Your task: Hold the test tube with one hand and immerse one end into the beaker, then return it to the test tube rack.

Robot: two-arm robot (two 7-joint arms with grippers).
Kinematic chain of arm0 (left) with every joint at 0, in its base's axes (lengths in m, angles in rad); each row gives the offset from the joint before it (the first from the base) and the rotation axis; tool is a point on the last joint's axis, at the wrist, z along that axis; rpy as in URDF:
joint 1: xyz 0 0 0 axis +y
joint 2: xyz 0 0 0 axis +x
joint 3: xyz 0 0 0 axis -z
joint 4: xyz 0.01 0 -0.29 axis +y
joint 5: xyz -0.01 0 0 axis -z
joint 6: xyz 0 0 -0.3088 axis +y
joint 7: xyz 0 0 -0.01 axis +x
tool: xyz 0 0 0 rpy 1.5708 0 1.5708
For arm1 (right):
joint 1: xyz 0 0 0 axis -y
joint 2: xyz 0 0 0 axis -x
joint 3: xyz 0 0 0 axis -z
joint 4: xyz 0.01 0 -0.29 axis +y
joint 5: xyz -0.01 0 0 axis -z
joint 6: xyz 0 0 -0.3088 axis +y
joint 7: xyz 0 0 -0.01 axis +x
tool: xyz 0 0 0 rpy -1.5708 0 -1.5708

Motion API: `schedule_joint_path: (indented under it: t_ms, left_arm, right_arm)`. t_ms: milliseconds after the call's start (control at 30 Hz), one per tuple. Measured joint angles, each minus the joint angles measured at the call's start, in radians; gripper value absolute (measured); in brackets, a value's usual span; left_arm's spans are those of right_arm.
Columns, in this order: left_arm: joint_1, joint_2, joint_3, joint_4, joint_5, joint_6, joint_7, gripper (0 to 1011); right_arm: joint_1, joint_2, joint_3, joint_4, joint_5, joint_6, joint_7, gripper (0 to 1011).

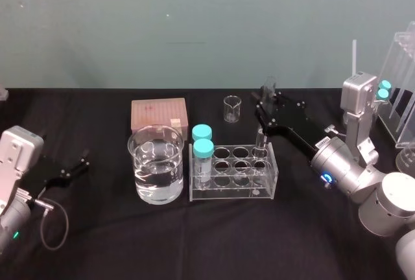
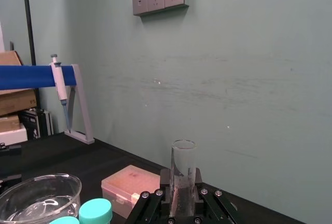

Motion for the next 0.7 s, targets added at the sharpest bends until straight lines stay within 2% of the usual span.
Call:
schedule_joint_path:
  t_ms: [700]
  left_arm:
    - [0.0, 0.0, 0.0, 0.0, 0.0, 0.0, 0.0, 1000]
  right_arm:
    - [0.004, -0.01, -0.001, 0.027, -0.019, -0.003, -0.006, 230]
